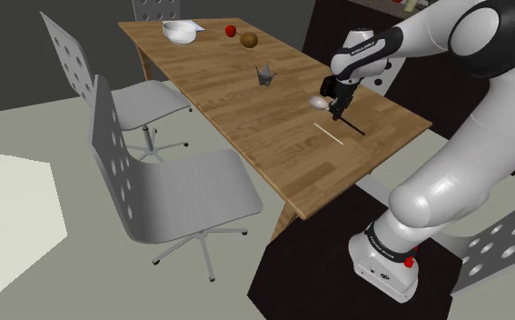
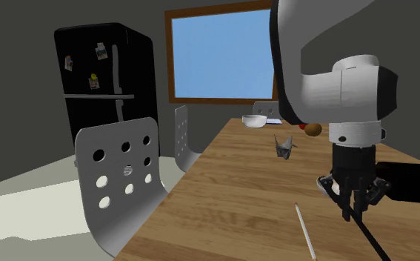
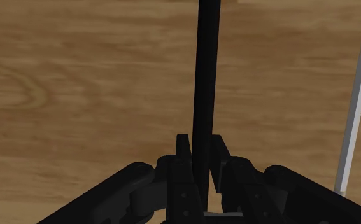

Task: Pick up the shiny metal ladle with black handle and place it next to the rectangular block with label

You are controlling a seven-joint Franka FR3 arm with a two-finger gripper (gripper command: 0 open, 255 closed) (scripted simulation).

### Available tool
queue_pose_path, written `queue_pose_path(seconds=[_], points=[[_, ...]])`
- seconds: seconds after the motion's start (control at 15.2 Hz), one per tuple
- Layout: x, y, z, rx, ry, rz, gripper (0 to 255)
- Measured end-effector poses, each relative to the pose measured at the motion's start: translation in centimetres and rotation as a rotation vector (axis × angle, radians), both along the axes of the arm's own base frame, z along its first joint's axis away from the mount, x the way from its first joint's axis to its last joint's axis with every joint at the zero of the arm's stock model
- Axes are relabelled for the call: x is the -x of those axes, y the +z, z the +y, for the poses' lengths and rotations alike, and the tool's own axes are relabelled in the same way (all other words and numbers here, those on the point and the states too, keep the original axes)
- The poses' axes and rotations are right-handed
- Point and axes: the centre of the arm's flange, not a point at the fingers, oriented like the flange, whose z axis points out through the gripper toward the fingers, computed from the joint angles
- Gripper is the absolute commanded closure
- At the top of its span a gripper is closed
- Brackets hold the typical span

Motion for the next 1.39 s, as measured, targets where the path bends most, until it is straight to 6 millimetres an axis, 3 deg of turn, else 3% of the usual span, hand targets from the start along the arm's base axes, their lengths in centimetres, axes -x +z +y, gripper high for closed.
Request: queue_pose_path(seconds=[0.26,0.33,0.73,0.99,1.39], points=[[0.0,-0.1,0.0,0.000,0.000,0.000,255],[0.0,-0.1,0.0,0.000,0.000,0.000,0],[0.0,-0.1,0.0,0.000,0.000,-0.001,0],[-0.7,3.8,0.4,0.001,0.000,-0.002,0],[-0.6,4.8,0.4,0.000,0.000,-0.001,0]])
